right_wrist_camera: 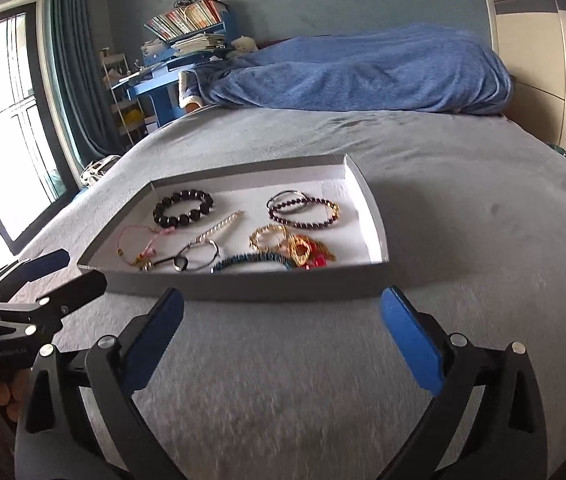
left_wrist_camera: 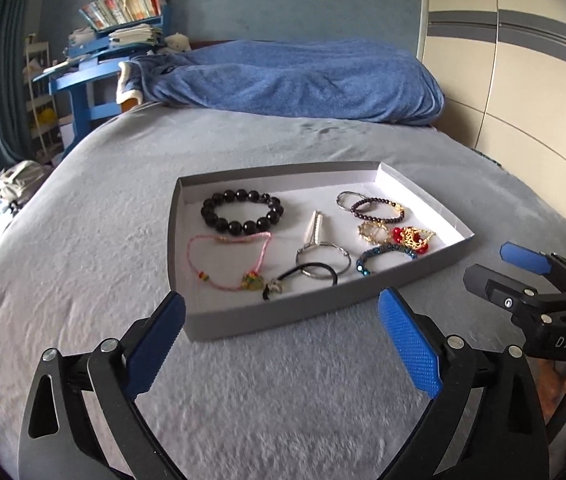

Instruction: Organize jewelry

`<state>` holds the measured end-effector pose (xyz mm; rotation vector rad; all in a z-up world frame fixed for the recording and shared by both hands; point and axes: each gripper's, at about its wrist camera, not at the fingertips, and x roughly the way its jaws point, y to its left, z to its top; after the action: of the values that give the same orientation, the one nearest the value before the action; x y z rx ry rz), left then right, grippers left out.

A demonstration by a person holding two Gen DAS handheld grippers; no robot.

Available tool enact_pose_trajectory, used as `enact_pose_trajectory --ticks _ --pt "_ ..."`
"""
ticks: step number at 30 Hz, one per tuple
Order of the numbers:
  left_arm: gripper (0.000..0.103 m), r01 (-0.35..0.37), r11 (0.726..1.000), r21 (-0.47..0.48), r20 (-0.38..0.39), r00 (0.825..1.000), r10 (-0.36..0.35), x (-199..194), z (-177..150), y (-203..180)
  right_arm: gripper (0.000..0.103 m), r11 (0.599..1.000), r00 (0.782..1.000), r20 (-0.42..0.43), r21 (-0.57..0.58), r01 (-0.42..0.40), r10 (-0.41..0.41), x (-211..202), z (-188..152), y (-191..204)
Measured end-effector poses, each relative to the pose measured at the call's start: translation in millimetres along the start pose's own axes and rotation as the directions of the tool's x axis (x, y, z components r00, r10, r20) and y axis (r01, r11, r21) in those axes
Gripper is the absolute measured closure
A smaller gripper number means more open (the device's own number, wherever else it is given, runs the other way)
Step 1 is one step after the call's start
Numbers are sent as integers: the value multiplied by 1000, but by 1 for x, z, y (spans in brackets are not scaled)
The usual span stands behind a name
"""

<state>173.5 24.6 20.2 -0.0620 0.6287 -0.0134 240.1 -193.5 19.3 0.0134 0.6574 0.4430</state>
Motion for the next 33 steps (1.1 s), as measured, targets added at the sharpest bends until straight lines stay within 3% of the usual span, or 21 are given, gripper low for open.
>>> enact_pose_trajectory --ticks 13,21,33 --pt "6 -35 999 -23 81 996 37 -22 -20 -1 5 998 995 79 10 62 -63 -21 -21 6" --pt "6 -46 999 -22 64 997 47 -18 -21 0 5 996 993 87 -43 80 -76 -20 -22 18" --pt "6 -69 998 -12 62 996 70 -17 -22 -1 5 997 994 83 -29 73 -71 -21 -22 17"
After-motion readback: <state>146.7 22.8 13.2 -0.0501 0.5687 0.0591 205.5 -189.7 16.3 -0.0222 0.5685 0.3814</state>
